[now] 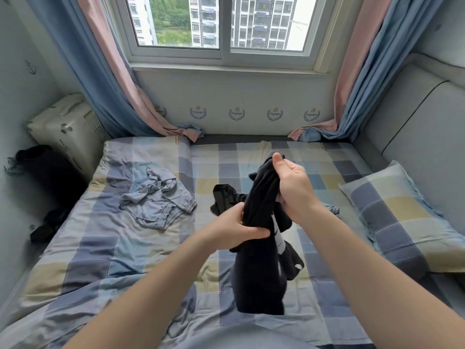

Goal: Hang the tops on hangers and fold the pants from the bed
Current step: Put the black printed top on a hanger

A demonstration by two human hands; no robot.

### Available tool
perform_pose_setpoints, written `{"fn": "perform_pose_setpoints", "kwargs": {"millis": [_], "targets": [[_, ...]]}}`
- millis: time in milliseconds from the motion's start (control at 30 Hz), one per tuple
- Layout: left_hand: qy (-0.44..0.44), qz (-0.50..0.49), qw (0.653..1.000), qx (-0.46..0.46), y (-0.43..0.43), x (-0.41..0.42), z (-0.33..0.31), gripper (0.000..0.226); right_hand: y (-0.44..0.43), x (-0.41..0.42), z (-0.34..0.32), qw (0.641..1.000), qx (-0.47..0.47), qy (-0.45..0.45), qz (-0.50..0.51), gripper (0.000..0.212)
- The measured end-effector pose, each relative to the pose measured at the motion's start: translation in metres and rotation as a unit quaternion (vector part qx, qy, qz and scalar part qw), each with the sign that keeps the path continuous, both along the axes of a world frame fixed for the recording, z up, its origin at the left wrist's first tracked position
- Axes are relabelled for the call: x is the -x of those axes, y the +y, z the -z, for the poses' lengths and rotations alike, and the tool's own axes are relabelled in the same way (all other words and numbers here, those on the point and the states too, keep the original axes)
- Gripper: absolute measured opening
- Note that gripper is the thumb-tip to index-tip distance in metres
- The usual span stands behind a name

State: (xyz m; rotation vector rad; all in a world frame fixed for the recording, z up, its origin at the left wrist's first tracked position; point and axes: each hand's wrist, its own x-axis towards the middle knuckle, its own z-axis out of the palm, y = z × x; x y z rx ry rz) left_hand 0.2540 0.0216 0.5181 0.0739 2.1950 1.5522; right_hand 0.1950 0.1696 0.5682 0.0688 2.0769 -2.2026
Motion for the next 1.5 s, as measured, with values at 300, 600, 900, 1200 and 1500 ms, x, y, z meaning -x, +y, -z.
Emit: {"fn": "perform_pose_setpoints", "kwargs": {"millis": [300, 600, 900, 1200, 1500], "targets": [[0.120, -0.229, 0.965, -0.038, -0.015, 0.012, 0.008, 0.016, 0.013, -0.004, -0.004, 0.998, 0.017, 0.043, -0.048, 0.027], [0.028, -0.345, 0.908, -0.236, -0.032, 0.020, -0.023, 0.014, 0.002, -0.040, 0.048, 0.948, -0.139, -0.070, -0.279, 0.084], [-0.003, -0.313, 0.892, -0.327, -0.036, 0.020, -0.033, 0.020, -0.010, -0.034, 0.063, 0.975, -0.130, 0.005, -0.179, 0.011], [-0.044, -0.180, 0.973, -0.140, -0.038, -0.008, -0.012, 0.035, -0.003, -0.012, 0.033, 0.991, 0.073, -0.115, -0.004, 0.026], [-0.025, -0.086, 0.996, -0.013, -0.027, -0.015, 0.017, 0.052, -0.001, -0.012, 0.012, 0.979, 0.186, -0.083, -0.027, 0.035]]}}
